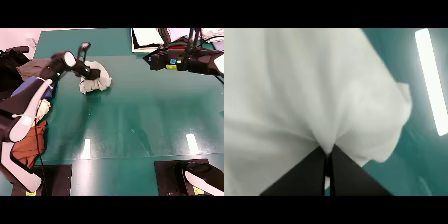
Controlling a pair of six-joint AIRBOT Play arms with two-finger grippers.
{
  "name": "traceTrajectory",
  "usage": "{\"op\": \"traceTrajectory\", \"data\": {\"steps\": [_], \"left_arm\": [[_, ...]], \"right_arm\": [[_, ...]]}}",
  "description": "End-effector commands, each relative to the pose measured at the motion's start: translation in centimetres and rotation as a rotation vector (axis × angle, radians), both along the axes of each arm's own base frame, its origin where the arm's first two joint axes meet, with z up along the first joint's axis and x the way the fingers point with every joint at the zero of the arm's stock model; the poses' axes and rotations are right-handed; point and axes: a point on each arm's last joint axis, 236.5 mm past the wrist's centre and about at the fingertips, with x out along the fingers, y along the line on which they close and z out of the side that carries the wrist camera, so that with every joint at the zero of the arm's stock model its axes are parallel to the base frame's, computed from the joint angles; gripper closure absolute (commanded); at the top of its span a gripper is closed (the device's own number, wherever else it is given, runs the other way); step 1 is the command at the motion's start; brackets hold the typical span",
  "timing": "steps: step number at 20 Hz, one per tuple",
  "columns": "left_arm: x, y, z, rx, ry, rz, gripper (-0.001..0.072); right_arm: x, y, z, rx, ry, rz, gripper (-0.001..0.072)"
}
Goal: Fold the shirts.
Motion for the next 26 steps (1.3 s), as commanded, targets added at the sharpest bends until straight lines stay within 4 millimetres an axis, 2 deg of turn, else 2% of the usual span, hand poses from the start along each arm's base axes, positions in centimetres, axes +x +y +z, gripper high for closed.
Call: {"op": "traceTrajectory", "data": {"steps": [1,3,4,5,6,7,8,9,11,14,15,16,17,18,19,20,21,22,24,26], "left_arm": [[1.0,3.7,11.8,0.045,-0.241,0.024,0.0684],[-1.1,7.0,22.0,0.116,-0.456,0.053,0.0684],[-3.2,8.1,26.6,0.128,-0.549,0.064,0.0684],[-5.7,8.3,30.4,0.129,-0.631,0.042,0.0685],[-8.1,7.9,32.9,0.122,-0.684,0.012,0.0685],[-10.3,7.3,34.5,0.115,-0.714,-0.023,0.0685],[-12.3,6.1,35.2,0.101,-0.716,-0.062,0.0684],[-13.7,4.7,34.8,0.097,-0.698,-0.111,0.0685],[-15.9,1.0,32.2,0.116,-0.624,-0.236,0.0684],[-19.2,-6.3,25.6,0.100,-0.487,-0.439,0.0681],[-20.9,-9.3,23.2,0.066,-0.437,-0.532,0.0601],[-22.6,-11.8,21.5,0.011,-0.392,-0.598,0.0267],[-23.5,-13.7,20.2,-0.038,-0.354,-0.626,0.0089],[-23.4,-14.1,19.4,-0.034,-0.345,-0.633,0.0090],[-22.1,-13.1,19.1,0.005,-0.359,-0.607,0.0089],[-20.2,-11.3,19.1,0.038,-0.364,-0.549,0.0089],[-17.7,-8.6,19.0,0.072,-0.359,-0.461,0.0089],[-15.2,-5.5,18.9,0.096,-0.344,-0.369,0.0089],[-10.5,1.7,17.2,0.117,-0.281,-0.168,0.0089],[-7.5,8.6,13.1,0.122,-0.166,0.001,0.0089]], "right_arm": [[-0.4,-2.3,3.4,0.026,-0.090,-0.059,0.0698],[-1.3,-4.6,6.3,0.037,-0.156,-0.111,0.0698],[-1.8,-5.5,7.7,0.036,-0.181,-0.126,0.0698],[-2.4,-6.4,9.3,0.029,-0.202,-0.137,0.0698],[-2.7,-7.0,10.6,0.020,-0.218,-0.141,0.0698],[-3.0,-7.4,11.9,0.011,-0.232,-0.140,0.0698],[-3.2,-7.9,13.1,0.004,-0.250,-0.146,0.0698],[-3.3,-8.3,14.2,0.002,-0.268,-0.153,0.0698],[-3.3,-8.9,16.3,-0.004,-0.305,-0.164,0.0698],[-3.4,-8.7,17.9,-0.009,-0.332,-0.152,0.0698],[-3.5,-8.5,18.0,-0.016,-0.325,-0.142,0.0698],[-3.5,-8.4,17.8,-0.022,-0.315,-0.134,0.0698],[-3.5,-8.3,17.6,-0.027,-0.305,-0.127,0.0698],[-3.5,-8.3,17.4,-0.029,-0.298,-0.123,0.0698],[-3.6,-8.2,17.2,-0.032,-0.291,-0.119,0.0698],[-3.7,-8.2,17.2,-0.035,-0.288,-0.117,0.0698],[-3.7,-8.2,17.1,-0.035,-0.287,-0.115,0.0698],[-3.8,-8.1,17.0,-0.036,-0.284,-0.113,0.0698],[-3.9,-8.1,16.7,-0.041,-0.271,-0.106,0.0698],[-4.0,-7.9,16.3,-0.046,-0.257,-0.098,0.0698]]}}
